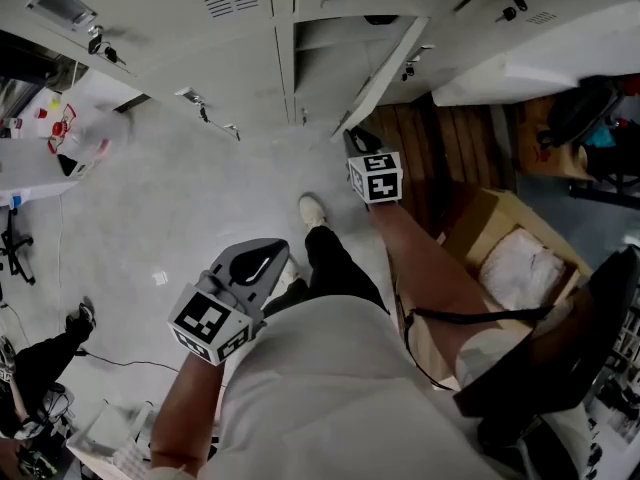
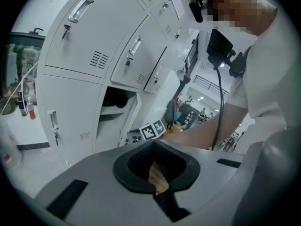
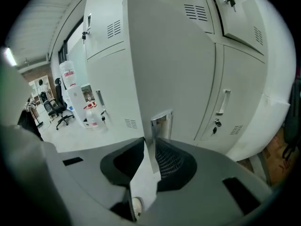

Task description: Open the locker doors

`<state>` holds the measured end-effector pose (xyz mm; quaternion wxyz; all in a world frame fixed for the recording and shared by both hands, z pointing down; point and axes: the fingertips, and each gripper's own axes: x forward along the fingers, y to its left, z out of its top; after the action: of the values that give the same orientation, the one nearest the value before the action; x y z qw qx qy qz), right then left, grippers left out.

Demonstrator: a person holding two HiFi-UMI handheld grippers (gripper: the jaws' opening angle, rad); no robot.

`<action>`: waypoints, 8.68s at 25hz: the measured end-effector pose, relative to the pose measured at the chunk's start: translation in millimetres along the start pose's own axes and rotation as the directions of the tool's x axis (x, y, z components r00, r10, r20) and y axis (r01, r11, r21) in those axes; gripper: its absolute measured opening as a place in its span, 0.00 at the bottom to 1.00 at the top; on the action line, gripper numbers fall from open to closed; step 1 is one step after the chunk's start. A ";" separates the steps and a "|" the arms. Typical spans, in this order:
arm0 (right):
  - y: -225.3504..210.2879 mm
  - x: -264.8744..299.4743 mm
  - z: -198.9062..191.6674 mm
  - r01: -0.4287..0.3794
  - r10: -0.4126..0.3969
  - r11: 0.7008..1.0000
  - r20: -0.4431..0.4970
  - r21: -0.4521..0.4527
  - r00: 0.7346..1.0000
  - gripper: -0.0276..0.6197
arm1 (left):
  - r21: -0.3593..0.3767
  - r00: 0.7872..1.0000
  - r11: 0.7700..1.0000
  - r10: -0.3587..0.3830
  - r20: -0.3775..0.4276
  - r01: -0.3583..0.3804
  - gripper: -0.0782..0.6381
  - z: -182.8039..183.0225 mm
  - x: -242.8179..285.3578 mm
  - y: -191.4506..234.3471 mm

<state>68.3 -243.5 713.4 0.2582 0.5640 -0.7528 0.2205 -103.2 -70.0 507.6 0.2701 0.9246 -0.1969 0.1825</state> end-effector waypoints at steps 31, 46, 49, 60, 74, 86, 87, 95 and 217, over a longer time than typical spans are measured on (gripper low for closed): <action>-157.2 -91.6 -72.4 0.143 -0.145 0.989 -0.088 -0.028 0.985 0.10 | 0.110 0.981 0.977 -0.173 -0.082 0.182 0.12 21.9 57.0 -23.1; -182.6 -96.9 -74.4 0.190 -0.191 0.982 -0.115 -0.022 0.975 0.10 | 0.105 0.982 0.979 -0.168 -0.082 0.177 0.12 26.5 59.8 -15.9; -185.9 -101.1 -74.7 0.218 -0.217 0.976 -0.118 -0.009 0.969 0.10 | 0.111 0.983 0.979 -0.165 -0.080 0.174 0.12 25.1 55.3 -16.7; -125.5 -150.2 -52.6 0.183 -0.177 0.978 -0.060 0.098 0.982 0.10 | 0.185 0.990 0.973 -0.137 -0.023 0.139 0.12 27.8 16.8 -22.9; 75.5 -248.7 52.4 -0.056 0.063 0.997 0.173 -0.046 0.983 0.09 | 0.233 0.994 0.971 -0.072 0.082 0.051 0.12 10.9 -86.6 -45.5; 206.1 -294.9 66.6 -0.192 0.241 0.953 0.202 -0.234 0.949 0.09 | 0.194 0.985 0.981 -0.054 0.165 0.022 0.12 -21.4 -141.9 -69.2; 211.6 -297.8 67.5 -0.196 0.248 0.950 0.205 -0.243 0.947 0.09 | 0.192 0.984 0.981 -0.051 0.168 0.018 0.12 -24.5 -145.4 -70.8; 255.3 -306.7 81.2 -0.225 0.296 0.928 0.219 -0.296 0.930 0.09 | 0.185 0.977 0.982 -0.016 0.214 -0.025 0.12 -42.1 -180.0 -75.2; 139.0 -302.5 295.0 -0.296 0.460 0.877 0.482 -0.378 0.746 0.18 | 0.119 0.922 0.967 0.173 0.345 -0.226 0.12 13.1 -90.0 -183.1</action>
<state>-37.1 -167.9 288.0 0.0524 0.3952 -0.9170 -0.0136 -92.5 88.5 379.1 0.1395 0.9355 -0.3178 0.0656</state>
